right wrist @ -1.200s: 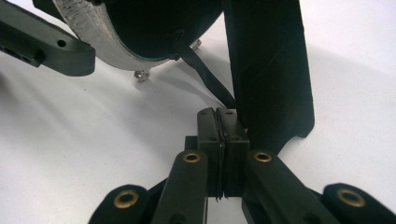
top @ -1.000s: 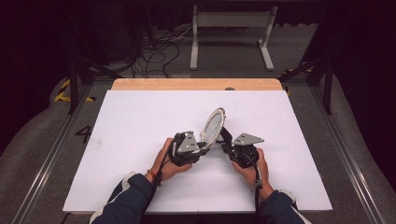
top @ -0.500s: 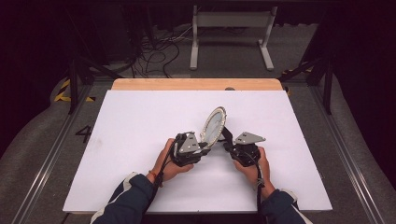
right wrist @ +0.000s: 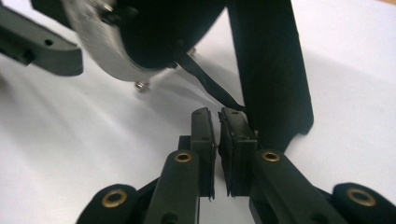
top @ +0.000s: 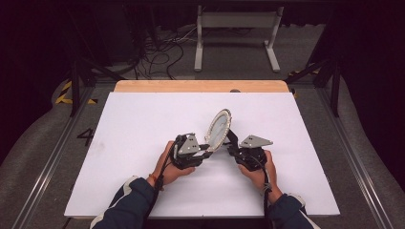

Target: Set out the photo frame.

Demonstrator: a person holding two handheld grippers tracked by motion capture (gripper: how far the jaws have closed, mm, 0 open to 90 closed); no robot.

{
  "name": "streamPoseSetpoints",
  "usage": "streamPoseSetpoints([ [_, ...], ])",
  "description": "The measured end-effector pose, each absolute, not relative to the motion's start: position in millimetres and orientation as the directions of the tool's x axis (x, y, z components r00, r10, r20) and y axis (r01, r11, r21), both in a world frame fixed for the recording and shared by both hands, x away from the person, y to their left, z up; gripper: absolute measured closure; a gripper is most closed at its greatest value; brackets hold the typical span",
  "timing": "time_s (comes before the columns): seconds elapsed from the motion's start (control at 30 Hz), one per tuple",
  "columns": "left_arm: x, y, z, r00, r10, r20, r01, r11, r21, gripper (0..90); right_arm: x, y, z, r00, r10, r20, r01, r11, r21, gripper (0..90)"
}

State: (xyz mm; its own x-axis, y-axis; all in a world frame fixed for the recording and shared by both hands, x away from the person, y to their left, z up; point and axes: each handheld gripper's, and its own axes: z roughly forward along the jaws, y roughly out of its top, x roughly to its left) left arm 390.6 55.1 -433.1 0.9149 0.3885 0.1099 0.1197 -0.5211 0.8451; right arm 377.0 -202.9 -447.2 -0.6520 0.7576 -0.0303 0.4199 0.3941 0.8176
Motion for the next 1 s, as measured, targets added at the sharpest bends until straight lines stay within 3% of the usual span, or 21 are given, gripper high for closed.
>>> streamPoseSetpoints([
  [0.1, 388, 66, -429, 0.911, 0.396, 0.119, 0.115, -0.519, 0.847, 67.9, 374, -200, -444, -0.660, 0.750, -0.033, 0.406, 0.394, 0.824, 81.8],
  [0.23, 383, 79, -428, 0.903, 0.412, 0.123, 0.123, -0.521, 0.845, 65.5, 368, -196, -440, -0.666, 0.744, -0.044, 0.389, 0.397, 0.832, 72.7],
  [0.53, 368, 98, -429, 0.881, 0.451, 0.142, 0.136, -0.528, 0.838, 48.5, 358, -188, -434, -0.683, 0.730, 0.009, 0.394, 0.358, 0.847, 55.0],
  [0.8, 353, 114, -435, 0.846, 0.516, 0.130, 0.185, -0.515, 0.837, 26.7, 356, -176, -432, -0.677, 0.736, 0.007, 0.386, 0.347, 0.855, 44.3],
  [1.0, 338, 137, -445, 0.830, 0.543, 0.128, 0.215, -0.523, 0.824, 22.9, 361, -166, -434, -0.664, 0.747, 0.024, 0.396, 0.324, 0.859, 39.5],
])
